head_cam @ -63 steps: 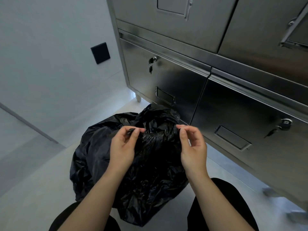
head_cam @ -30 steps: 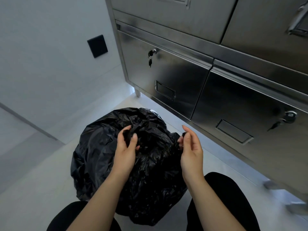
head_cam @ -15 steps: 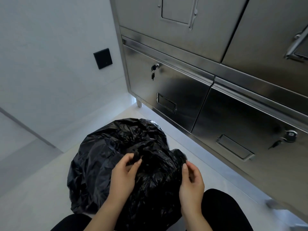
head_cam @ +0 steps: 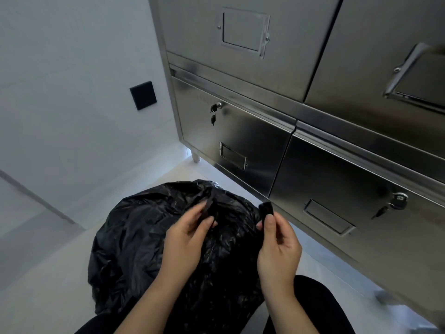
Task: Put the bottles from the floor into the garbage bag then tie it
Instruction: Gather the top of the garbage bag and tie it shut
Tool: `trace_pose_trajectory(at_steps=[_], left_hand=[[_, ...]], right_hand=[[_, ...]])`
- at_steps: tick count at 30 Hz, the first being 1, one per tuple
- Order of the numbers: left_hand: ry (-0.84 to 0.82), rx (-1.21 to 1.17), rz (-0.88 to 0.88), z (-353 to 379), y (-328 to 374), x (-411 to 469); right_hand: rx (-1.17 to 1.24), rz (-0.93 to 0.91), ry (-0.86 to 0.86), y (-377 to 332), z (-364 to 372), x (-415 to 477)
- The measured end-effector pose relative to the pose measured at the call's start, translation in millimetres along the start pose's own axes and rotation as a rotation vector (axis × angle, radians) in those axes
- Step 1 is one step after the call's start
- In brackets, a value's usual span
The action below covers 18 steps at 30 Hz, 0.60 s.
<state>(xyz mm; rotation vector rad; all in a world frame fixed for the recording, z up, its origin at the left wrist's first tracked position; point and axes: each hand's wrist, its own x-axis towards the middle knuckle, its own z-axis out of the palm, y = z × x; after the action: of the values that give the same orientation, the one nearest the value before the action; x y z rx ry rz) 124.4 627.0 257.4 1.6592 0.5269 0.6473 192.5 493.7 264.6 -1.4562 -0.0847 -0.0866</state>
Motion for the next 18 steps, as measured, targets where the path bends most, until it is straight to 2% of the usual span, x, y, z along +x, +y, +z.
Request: trace_pose_trajectory(at_steps=[4,7,12,15,18], left_hand=[[0.038,-0.106,-0.038,-2,1,2],[0.055,-0.082,-0.054,-7,-7,-5],[0.108,-0.046,-0.224,-20,-20,-9],[0.143,-0.075,-0.377,-30,-29,-11],[0.251,-0.096,-0.484,-53,-39,-14]], right_hand=[[-0.032,0.023,-0.068,1,-1,1],[-0.028,0.07,-0.123,4,-3,2],[-0.033,0.197,-0.173,14,-12,4],[-0.075,0.262,-0.136,26,-25,8],[-0.088,0.363,-0.004,40,-50,18]])
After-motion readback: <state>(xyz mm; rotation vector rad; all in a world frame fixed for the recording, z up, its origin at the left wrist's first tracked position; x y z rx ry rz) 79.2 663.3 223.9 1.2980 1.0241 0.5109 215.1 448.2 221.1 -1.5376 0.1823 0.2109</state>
